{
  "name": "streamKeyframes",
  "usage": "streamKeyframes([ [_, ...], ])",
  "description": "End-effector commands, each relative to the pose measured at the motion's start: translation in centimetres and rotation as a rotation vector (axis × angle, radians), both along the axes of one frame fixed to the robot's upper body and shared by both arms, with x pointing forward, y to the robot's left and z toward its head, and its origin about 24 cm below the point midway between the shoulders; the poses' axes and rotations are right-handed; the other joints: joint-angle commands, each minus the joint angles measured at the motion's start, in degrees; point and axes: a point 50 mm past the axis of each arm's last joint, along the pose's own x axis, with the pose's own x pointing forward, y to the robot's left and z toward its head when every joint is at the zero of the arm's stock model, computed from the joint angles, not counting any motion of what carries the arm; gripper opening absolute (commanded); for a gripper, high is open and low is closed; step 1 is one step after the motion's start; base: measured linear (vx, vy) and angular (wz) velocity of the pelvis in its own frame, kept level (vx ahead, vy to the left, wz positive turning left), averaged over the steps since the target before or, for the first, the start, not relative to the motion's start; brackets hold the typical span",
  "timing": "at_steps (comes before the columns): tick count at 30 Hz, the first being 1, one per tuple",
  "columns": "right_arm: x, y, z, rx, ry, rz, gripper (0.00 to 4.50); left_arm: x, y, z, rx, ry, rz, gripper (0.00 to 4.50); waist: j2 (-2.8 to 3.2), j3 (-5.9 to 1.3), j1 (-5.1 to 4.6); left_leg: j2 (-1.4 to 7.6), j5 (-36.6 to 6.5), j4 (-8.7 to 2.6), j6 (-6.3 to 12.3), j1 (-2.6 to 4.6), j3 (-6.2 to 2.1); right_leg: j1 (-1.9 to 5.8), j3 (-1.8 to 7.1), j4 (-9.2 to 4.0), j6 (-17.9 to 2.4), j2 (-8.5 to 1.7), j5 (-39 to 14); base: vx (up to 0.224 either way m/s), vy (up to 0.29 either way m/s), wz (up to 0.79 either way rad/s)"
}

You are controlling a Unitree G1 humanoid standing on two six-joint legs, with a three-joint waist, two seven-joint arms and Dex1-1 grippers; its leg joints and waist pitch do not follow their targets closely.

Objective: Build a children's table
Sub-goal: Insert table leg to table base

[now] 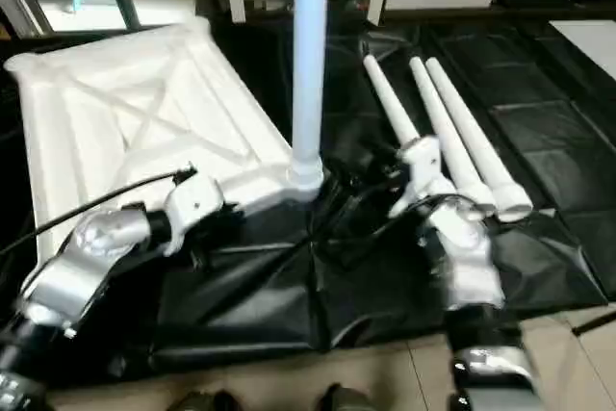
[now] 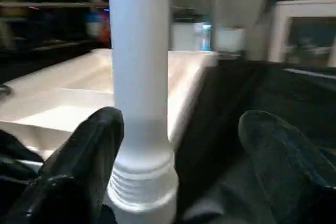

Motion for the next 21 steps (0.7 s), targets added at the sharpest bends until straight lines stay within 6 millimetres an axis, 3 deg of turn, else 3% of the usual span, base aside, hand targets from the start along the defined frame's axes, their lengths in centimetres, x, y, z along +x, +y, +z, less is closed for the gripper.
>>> streamKeyframes([
  [1, -0.6, -0.1, 0.7, -0.02, 0.035, 0.113, 4.18, -1.8, -1.1, -1.7, 0.005, 0.089, -0.127, 0.0, -0.72, -4.37, 0.07, 3.85, -12.78, -4.04, 4.66, 1.84, -1.82, 1.84, 2.05, -3.48, -11.33, -2.47, -14.72, 0.0, 0.0, 0.0],
  [7, -0.8, 0.0, 1.4, -0.07, 0.037, 0.198, 4.29, -2.7, -2.0, -1.5, -0.004, 0.105, -0.235, 0.0, -0.84, -4.67, 0.6, 3.85, -9.46, -3.65, 5.49, 1.76, -1.7, 1.92, 2.05, -3.0, -11.75, -2.7, -12.13, 0.0, 0.0, 0.0],
  [12, -1.3, -0.3, 1.5, -0.093, 0.113, 0.311, 4.29, -3.3, -2.3, -1.5, 0.002, 0.124, -0.286, 0.0, -1.37, -4.63, 0.89, 3.8, -8.71, -3.44, 6.14, 1.58, -1.73, 2.25, 2.04, -2.89, -11.47, -2.75, -12.64, 0.0, 0.0, 0.0],
  [21, -1.5, -1.2, 1.3, -0.093, 0.232, 0.412, 4.29, -3.3, -2.5, -1.5, 0.004, 0.131, -0.306, 0.0, -1.38, -4.63, 1.0, 3.84, -9.62, -3.36, 5.21, 1.78, -1.8, 2.13, 1.98, -3.0, -11.11, -2.71, -14.54, 0.0, 0.0, 0.0],
])
